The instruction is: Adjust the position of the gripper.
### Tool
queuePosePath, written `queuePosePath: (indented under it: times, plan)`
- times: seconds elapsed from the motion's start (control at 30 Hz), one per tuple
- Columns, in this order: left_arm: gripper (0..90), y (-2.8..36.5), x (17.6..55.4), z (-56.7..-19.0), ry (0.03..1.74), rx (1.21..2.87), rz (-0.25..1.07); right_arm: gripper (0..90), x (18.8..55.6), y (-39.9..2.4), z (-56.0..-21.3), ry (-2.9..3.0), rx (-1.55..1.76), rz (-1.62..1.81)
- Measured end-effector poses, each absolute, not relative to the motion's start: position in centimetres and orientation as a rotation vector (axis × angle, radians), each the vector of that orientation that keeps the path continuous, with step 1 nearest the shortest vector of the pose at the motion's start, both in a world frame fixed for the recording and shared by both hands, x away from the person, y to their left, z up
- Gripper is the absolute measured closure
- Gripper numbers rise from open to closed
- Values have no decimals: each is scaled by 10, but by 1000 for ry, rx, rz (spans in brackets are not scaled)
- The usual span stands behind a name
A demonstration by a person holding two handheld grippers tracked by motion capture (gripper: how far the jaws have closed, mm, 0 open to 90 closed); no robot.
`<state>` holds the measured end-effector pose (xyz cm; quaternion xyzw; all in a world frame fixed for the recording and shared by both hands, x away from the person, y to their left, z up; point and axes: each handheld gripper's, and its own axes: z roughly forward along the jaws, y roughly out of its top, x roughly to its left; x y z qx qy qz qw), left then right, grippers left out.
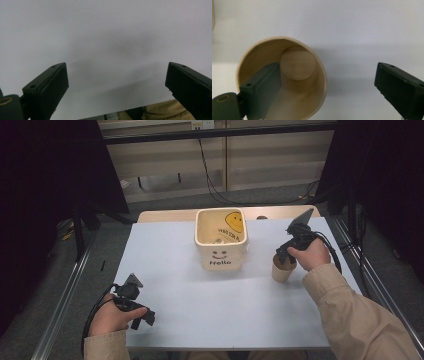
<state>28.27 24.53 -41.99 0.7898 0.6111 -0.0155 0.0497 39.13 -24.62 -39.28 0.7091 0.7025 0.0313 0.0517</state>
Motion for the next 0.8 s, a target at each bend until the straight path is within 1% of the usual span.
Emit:
queuePosePath:
  times: [0.03,0.33,0.5,0.53,0.7,0.8]
  plan:
    - [45,246,283,-419,1859,2415,-65,74,391,-246,-392,2133,2173,98]
    - [46,245,283,-418,1843,2423,-49,78,389,-244,-379,2126,2181,118]
    - [46,246,283,-419,1837,2425,-46,77,389,-241,-362,2131,2178,134]
    - [46,245,283,-418,1842,2418,-68,76,390,-241,-358,2132,2176,137]
    - [46,246,283,-418,1843,2421,-52,76,393,-240,-337,2121,2186,129]
    - [46,246,283,-418,1841,2415,-72,77,396,-239,-325,2123,2180,118]
